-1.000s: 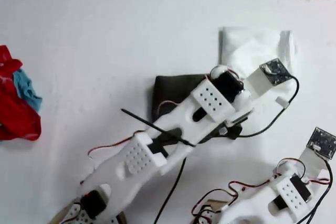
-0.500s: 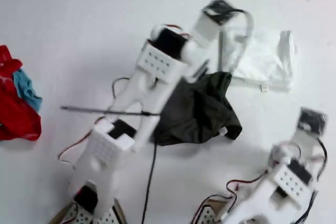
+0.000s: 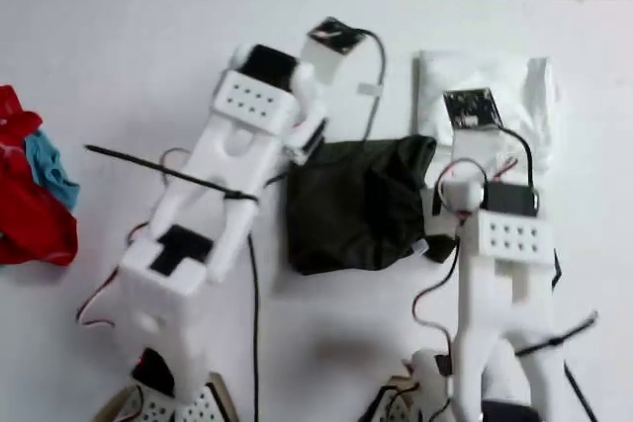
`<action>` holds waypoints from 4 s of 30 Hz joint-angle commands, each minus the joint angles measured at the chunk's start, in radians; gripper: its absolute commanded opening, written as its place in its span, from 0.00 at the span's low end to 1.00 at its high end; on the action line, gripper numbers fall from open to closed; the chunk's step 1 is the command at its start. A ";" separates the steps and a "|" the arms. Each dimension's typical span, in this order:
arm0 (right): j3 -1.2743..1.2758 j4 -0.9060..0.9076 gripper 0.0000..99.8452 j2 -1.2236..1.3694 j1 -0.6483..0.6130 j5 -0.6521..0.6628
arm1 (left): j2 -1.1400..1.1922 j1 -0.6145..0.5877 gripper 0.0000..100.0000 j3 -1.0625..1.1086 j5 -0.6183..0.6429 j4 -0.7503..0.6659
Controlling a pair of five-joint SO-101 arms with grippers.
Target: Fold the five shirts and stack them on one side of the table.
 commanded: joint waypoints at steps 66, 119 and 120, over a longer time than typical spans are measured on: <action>0.006 0.085 0.12 0.122 0.173 0.129 | -0.543 -0.394 0.11 0.760 0.080 -0.377; -0.207 -0.303 0.02 0.441 0.096 0.020 | 0.247 -0.124 0.11 0.124 0.299 -0.407; -0.212 -0.309 0.02 0.414 0.087 0.020 | 0.244 -0.124 0.11 0.111 0.298 -0.388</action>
